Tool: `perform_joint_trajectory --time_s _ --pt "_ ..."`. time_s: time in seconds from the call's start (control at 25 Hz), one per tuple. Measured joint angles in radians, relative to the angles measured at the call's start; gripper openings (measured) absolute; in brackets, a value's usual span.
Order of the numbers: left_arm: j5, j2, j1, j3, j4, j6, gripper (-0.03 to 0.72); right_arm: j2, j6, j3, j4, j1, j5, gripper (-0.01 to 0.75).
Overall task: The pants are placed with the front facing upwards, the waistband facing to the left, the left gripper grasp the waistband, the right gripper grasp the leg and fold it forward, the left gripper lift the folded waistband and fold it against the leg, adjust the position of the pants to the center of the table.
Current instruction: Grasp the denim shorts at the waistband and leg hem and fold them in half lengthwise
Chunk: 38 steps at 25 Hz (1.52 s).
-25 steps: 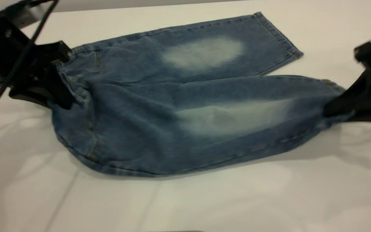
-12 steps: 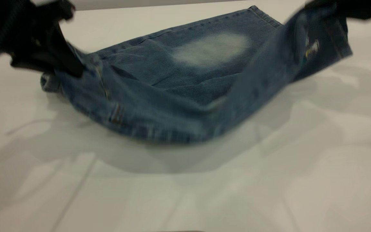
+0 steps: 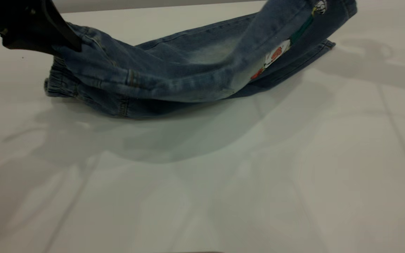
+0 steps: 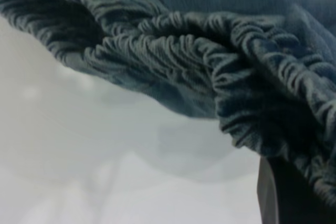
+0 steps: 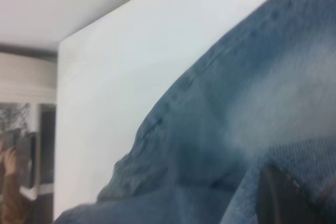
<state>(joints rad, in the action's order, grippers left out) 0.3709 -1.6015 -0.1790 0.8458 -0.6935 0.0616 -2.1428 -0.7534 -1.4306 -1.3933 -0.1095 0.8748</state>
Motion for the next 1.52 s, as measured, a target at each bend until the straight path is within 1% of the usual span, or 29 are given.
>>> perform_joint_trajectory --time_s 0.28,0.4,0.56,0.8,0.96,1.28,1.52 --pt "-0.211 -0.026 0.000 0.000 -0.005 -0.189 0.078 -0.176 0.093 -0.179 0.021 0.024 -0.024 0.025" --pt "-0.272 -0.075 0.000 0.000 -0.020 -0.272 0.079 -0.235 0.128 -0.249 0.024 0.046 -0.026 0.025" --pt "-0.328 -0.152 0.000 0.000 -0.055 -0.340 0.079 -0.290 0.174 -0.320 0.024 0.066 -0.026 0.025" --pt "-0.483 -0.240 0.000 0.000 -0.145 -0.405 0.079 -0.331 0.212 -0.367 -0.026 0.073 -0.060 0.025" --pt "-0.522 -0.283 0.000 0.000 -0.150 -0.459 0.079 -0.359 0.217 -0.371 -0.091 0.077 -0.074 0.025" --pt "-0.586 -0.359 0.000 0.000 -0.151 -0.651 0.081 -0.431 0.266 -0.384 -0.235 0.090 -0.089 0.025" --pt "-0.620 -0.375 0.000 0.002 -0.147 -0.672 0.085 -0.471 0.303 -0.444 -0.263 0.090 -0.089 0.025"
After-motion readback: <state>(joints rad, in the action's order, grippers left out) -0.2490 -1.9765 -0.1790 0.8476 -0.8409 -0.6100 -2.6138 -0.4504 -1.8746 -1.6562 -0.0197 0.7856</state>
